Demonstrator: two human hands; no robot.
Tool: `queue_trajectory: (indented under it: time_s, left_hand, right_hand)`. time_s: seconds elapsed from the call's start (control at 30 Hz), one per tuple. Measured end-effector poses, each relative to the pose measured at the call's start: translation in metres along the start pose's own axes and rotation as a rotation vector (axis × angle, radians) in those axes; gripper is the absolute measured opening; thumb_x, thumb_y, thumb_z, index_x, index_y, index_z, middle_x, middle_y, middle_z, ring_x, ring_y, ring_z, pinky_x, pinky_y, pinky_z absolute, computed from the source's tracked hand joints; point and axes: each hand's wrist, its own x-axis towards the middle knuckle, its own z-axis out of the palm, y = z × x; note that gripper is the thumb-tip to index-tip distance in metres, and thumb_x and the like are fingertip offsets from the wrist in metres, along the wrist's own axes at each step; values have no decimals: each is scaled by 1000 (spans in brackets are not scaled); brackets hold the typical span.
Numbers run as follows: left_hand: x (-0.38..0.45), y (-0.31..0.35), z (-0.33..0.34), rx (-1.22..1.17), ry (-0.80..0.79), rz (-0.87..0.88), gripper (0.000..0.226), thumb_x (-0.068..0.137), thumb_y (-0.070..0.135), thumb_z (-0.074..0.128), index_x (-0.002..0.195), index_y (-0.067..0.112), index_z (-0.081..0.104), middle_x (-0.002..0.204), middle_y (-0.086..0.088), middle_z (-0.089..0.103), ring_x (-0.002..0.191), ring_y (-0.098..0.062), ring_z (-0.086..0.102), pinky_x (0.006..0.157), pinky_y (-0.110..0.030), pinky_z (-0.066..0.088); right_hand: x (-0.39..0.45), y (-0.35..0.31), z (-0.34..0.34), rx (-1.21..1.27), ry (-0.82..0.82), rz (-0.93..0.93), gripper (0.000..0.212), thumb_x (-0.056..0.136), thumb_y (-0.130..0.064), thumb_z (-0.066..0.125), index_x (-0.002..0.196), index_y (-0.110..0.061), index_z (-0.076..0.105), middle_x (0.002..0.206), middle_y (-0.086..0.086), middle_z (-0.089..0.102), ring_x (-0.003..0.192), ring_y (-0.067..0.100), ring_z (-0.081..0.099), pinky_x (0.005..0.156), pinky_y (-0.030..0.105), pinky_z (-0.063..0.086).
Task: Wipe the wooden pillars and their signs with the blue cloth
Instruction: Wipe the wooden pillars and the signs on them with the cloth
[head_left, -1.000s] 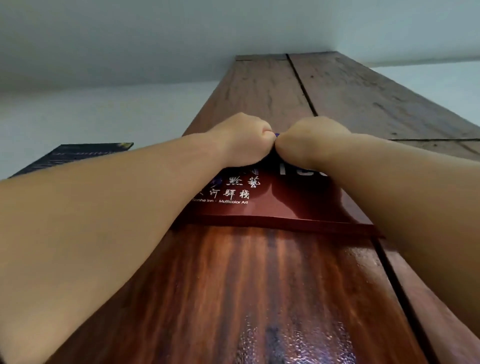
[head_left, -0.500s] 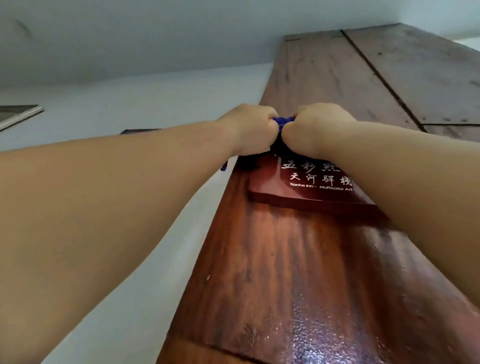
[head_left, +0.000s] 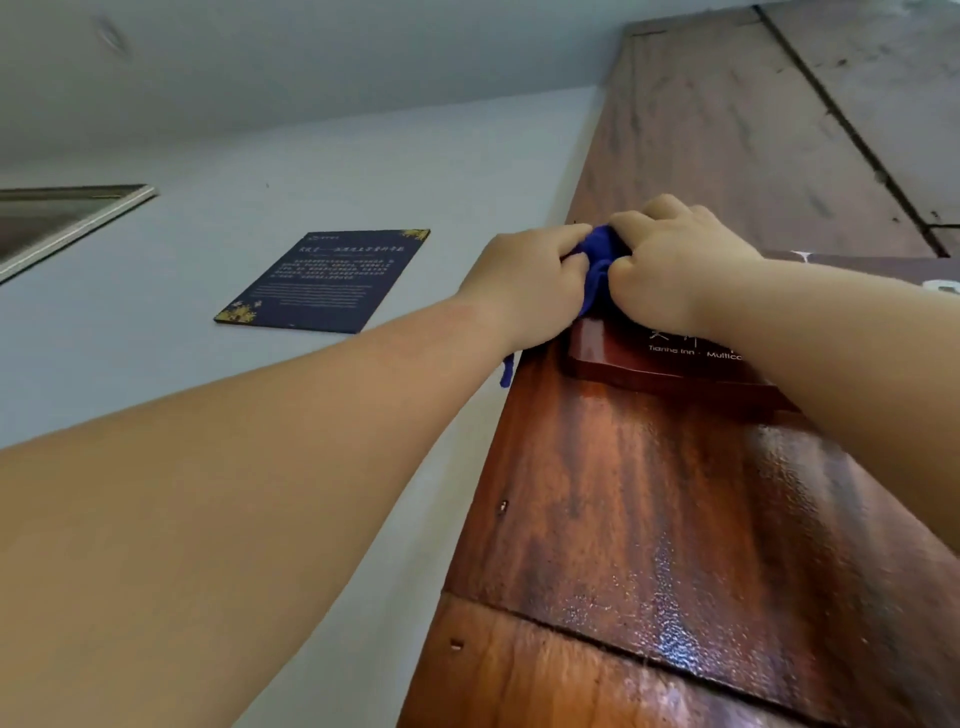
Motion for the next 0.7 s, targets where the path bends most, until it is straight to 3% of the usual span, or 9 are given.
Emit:
queue_trajectory:
  time_s: [0.07,0.17,0.23,0.3,0.4,0.5,0.6,0.7]
  left_hand:
    - [-10,2,1,-19,21,-15,32,91,23,37,110,27,62,94,3,69,86,-16,58,73,-29,47]
    - [-26,0,-2,-26,52,-54,37,92,25,39,122,35,58,108,7,69,95,-13,59,72,-17,40]
    - [-41,3,-4,-28,34,-56,40,93,27,41,130,34,53,121,10,64,107,-9,56,79,-10,34]
    - [-60,4,-6,-40,-6,-43,41,93,28,43,133,33,50,127,8,61,114,-9,54,88,-12,34]
    - [-80,2,-12,-56,-25,-27,43,91,31,49,133,35,47,128,7,59,115,-8,52,92,-14,36]
    - [-95,3,-14,-48,-72,-15,48,86,33,58,131,41,45,120,9,56,108,-3,50,84,-5,33]
    - [-94,8,-16,-23,-83,19,46,81,33,64,124,44,48,109,12,50,100,-2,48,83,-11,37]
    - [-83,13,-21,42,-85,54,45,74,35,70,113,43,49,101,10,45,95,-9,50,87,-31,45]
  right_hand:
    - [-9,-2,-3,-11,17,-54,44,83,-28,35,124,-19,48,130,10,43,118,32,37,84,37,31]
    - [-23,-5,-8,-29,5,-138,42,85,-25,37,125,-17,50,129,10,46,115,31,42,91,37,34]
    - [-36,-1,-10,-36,47,-218,37,87,-20,37,120,-15,53,125,9,50,109,31,46,94,36,35]
    - [-56,-1,-7,-38,94,-261,34,88,-19,37,116,-14,55,119,8,54,104,30,48,94,38,35]
    - [-86,-4,-2,6,166,-275,34,87,-19,40,113,-9,58,113,10,57,98,34,48,90,42,38]
    - [-112,0,7,0,175,-276,36,82,-18,48,114,-6,58,110,13,57,92,37,49,85,48,42]
    - [-119,4,6,-3,179,-262,36,77,-15,59,112,-8,59,108,13,58,89,38,50,80,50,45]
    - [-112,-2,-1,-21,179,-221,32,74,-15,61,105,-10,57,103,11,56,88,35,47,77,47,44]
